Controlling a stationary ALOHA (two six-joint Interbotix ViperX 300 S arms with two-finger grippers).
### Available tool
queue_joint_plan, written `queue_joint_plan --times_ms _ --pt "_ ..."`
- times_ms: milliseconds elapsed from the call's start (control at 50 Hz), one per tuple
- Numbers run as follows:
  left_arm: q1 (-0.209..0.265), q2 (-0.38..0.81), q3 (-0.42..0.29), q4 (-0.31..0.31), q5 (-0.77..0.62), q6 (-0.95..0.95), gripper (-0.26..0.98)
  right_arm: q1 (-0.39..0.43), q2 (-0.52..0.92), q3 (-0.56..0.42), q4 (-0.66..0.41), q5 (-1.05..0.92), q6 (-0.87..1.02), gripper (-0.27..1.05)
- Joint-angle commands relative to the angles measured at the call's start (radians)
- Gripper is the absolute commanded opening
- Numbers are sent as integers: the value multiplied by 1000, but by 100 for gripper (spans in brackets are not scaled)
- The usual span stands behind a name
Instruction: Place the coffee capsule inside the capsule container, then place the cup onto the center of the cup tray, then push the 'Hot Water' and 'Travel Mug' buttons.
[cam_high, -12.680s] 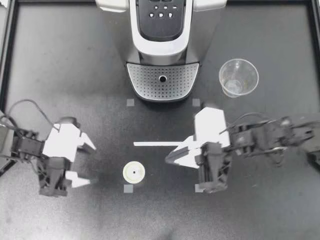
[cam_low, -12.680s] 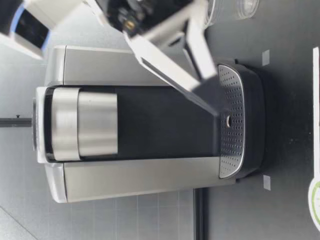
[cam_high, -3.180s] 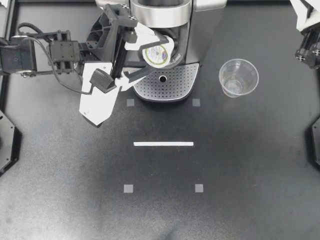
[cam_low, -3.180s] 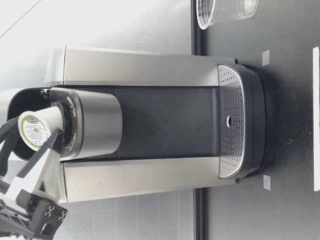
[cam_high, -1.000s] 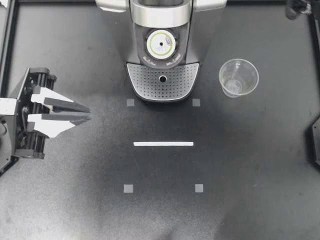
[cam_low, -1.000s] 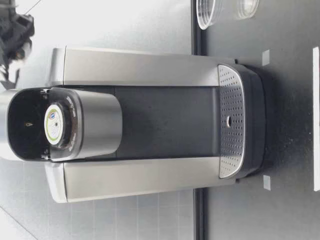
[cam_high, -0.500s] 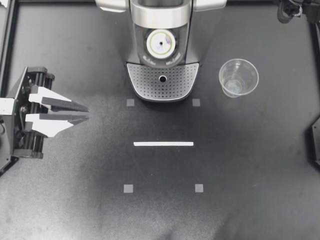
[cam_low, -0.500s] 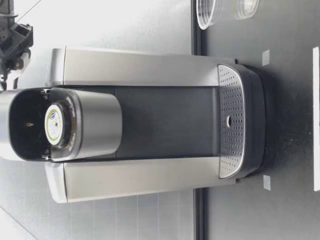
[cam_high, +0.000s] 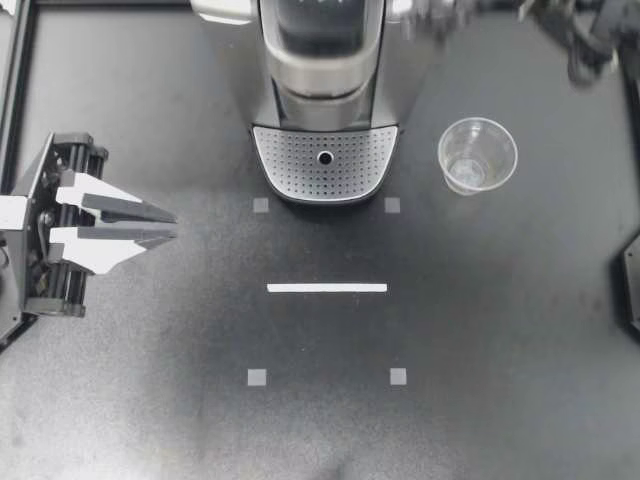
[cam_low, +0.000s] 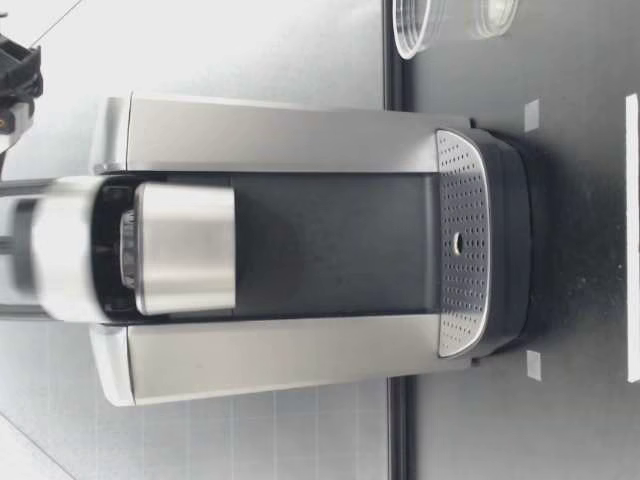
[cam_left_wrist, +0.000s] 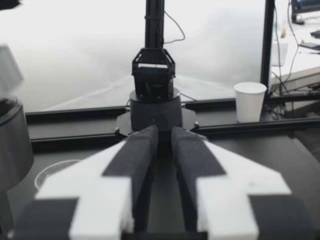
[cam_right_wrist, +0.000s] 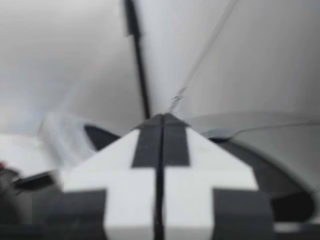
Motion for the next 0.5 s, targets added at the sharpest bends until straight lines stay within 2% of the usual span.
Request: queue_joint_plan --times_ms 0,320,480 --pt "-2 -3 -11 -2 -8 0 21 20 -40 2 3 -8 3 3" --pt "-2 -3 -12 -2 -8 -2 21 98 -84 75 8 -11 58 3" --pt "-2 2 -17 -2 -8 -3 21 110 -81 120 9 -12 81 3"
